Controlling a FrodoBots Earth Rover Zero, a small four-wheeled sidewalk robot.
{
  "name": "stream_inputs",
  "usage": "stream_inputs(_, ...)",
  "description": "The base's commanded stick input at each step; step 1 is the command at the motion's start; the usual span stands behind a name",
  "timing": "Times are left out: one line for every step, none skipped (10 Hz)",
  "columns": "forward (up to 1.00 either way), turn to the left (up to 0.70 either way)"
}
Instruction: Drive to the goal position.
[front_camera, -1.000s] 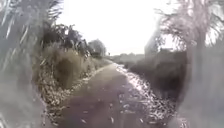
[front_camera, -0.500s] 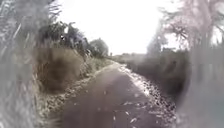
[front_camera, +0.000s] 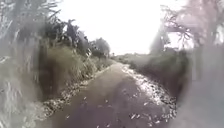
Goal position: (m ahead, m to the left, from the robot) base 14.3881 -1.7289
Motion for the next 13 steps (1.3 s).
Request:
stream_inputs(0.7, 0.0)
stream_inputs(0.7, 0.0)
stream_inputs(0.7, -0.13)
stream_inputs(0.7, -0.29)
stream_inputs(0.7, -0.33)
stream_inputs(0.7, -0.26)
stream_inputs(0.7, -0.01)
stream_inputs(0.7, 0.0)
stream_inputs(0.7, 0.0)
stream_inputs(0.7, 0.0)
stream_inputs(0.7, -0.12)
stream_inputs(0.7, -0.35)
stream_inputs(0.7, -0.35)
